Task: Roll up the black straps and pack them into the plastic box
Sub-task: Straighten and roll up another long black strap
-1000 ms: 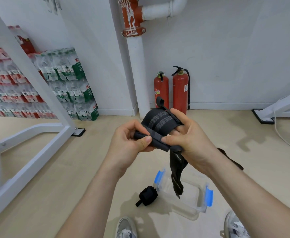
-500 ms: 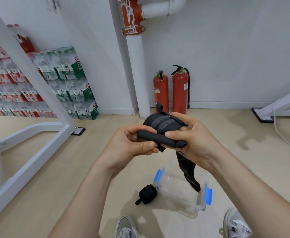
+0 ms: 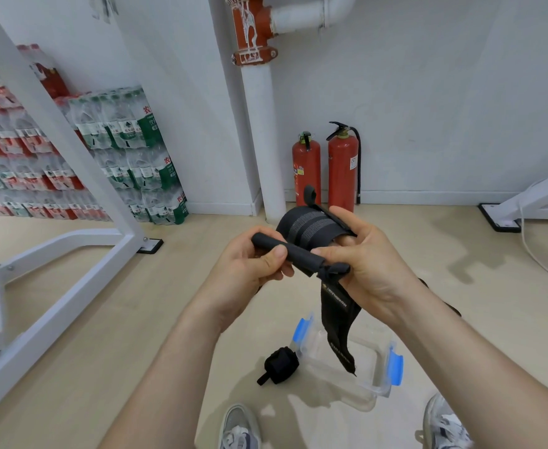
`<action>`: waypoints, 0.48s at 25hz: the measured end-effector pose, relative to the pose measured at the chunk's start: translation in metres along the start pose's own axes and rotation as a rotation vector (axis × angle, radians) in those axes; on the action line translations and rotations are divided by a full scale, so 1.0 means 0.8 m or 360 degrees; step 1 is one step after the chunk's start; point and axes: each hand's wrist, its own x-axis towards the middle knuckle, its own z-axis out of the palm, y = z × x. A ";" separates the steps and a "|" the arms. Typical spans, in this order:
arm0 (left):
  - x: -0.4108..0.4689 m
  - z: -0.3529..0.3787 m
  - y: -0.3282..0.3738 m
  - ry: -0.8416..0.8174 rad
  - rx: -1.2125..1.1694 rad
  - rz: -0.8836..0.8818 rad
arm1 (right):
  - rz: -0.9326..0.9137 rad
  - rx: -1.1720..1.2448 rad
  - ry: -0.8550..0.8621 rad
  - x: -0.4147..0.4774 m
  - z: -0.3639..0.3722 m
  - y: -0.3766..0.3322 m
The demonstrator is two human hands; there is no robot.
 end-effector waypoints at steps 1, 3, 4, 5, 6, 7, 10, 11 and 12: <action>0.001 0.002 0.001 0.0008 -0.0016 -0.0011 | -0.0010 0.0006 0.0008 -0.001 0.001 -0.001; 0.002 0.005 0.002 0.0021 -0.0048 -0.0007 | -0.0009 0.0046 0.0025 -0.002 0.004 -0.001; 0.003 0.006 0.001 0.0029 -0.0052 0.0002 | -0.0005 0.0092 0.0033 -0.002 0.005 -0.001; 0.003 0.007 0.001 0.0036 -0.0045 0.0011 | 0.0002 0.0152 0.0046 -0.003 0.005 -0.002; 0.004 0.008 0.000 0.0042 -0.0028 0.0018 | 0.0004 0.0207 0.0046 -0.004 0.005 -0.002; 0.005 0.008 -0.001 0.0044 -0.0009 0.0027 | -0.0003 0.0237 0.0032 -0.005 0.007 -0.003; 0.005 0.013 -0.003 0.0082 0.0060 0.0074 | -0.0040 0.0163 0.0048 -0.008 0.013 0.000; 0.004 0.016 -0.004 0.0121 0.0066 0.0099 | -0.0048 0.0149 0.0079 -0.007 0.014 0.002; 0.004 0.018 -0.004 0.0163 0.0067 0.0124 | -0.0055 0.0144 0.0103 -0.007 0.013 0.003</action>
